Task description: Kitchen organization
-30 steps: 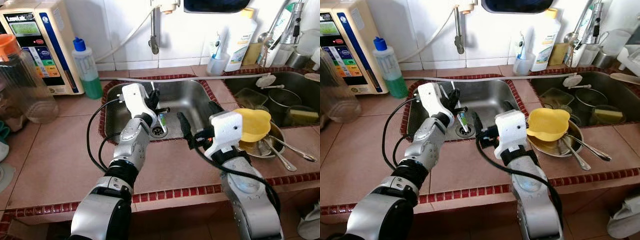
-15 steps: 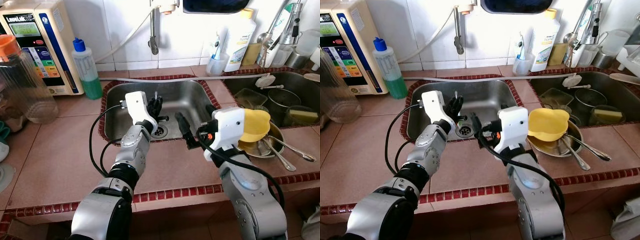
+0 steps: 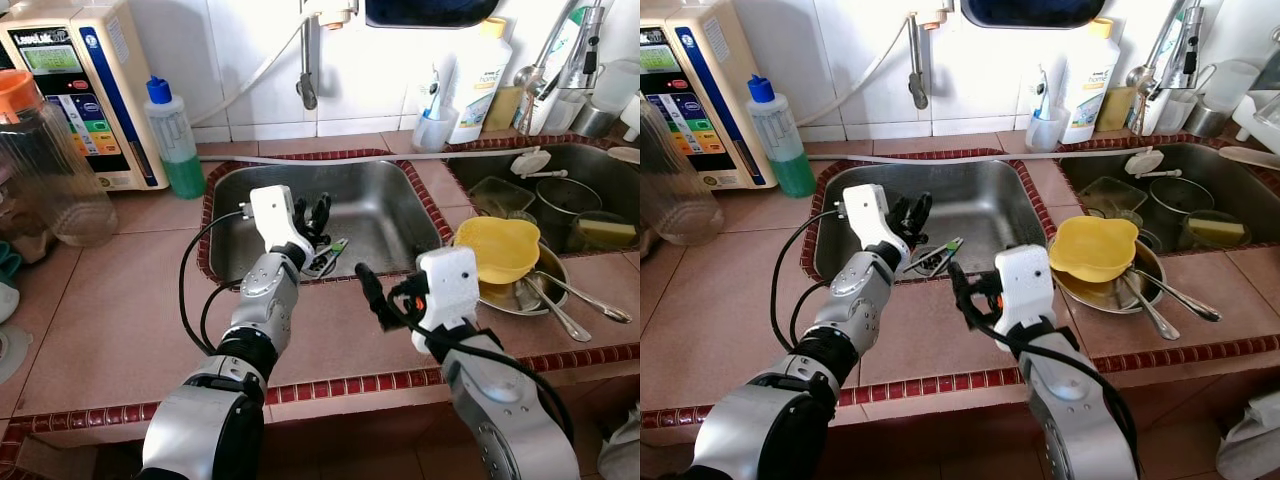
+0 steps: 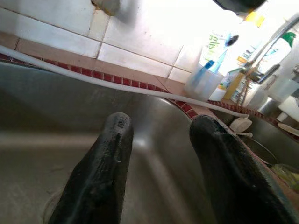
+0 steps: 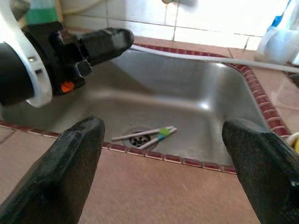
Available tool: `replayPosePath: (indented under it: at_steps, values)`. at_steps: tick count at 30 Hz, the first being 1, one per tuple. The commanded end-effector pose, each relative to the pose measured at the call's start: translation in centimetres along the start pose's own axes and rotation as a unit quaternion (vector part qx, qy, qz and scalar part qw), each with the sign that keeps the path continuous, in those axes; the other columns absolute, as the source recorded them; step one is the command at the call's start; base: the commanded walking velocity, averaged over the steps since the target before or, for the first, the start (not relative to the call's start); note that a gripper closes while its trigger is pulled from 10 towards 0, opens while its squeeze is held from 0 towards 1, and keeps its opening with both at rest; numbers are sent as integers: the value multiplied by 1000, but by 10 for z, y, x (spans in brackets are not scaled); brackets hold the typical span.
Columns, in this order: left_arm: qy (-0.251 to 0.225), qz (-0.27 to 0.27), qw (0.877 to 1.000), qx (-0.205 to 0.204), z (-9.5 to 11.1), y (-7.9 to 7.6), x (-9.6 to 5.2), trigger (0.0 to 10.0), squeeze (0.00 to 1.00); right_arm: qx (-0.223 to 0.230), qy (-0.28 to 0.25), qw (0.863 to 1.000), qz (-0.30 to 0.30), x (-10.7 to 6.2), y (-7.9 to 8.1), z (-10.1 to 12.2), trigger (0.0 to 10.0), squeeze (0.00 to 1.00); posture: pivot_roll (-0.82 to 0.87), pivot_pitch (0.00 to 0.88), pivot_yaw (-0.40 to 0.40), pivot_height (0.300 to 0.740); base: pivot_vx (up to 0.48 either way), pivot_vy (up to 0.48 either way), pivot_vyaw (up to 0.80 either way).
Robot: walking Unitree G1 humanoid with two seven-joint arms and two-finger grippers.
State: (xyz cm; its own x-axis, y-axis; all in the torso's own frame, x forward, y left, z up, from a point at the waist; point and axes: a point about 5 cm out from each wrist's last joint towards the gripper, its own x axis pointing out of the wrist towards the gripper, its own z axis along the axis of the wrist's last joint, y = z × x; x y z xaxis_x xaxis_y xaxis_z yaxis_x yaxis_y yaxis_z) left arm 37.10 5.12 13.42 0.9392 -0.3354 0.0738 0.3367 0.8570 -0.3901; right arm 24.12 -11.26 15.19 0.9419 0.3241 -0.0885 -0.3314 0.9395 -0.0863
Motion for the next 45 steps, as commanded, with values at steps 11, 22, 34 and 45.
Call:
replayPosePath:
  at_steps: [11,22,34,45]
  values:
    - [-22,-156,987,39,20,-31,1,10000,1000,-93,-37,994,-37,-12,-4,10,10000,0,-1,0,45,740,0,0,0]
    - [40,-217,975,11,14,-25,-36,10000,1000,-208,-26,969,-131,-18,-30,13,10000,0,16,0,47,740,0,0,0]
    - [63,-240,963,110,23,-9,-73,10000,1000,-248,-5,949,-196,-25,-55,13,10000,0,24,0,44,740,0,0,0]
    - [69,-263,946,177,22,-12,-90,10000,1000,-145,56,956,-250,-27,-83,3,10000,0,27,0,42,740,0,0,0]
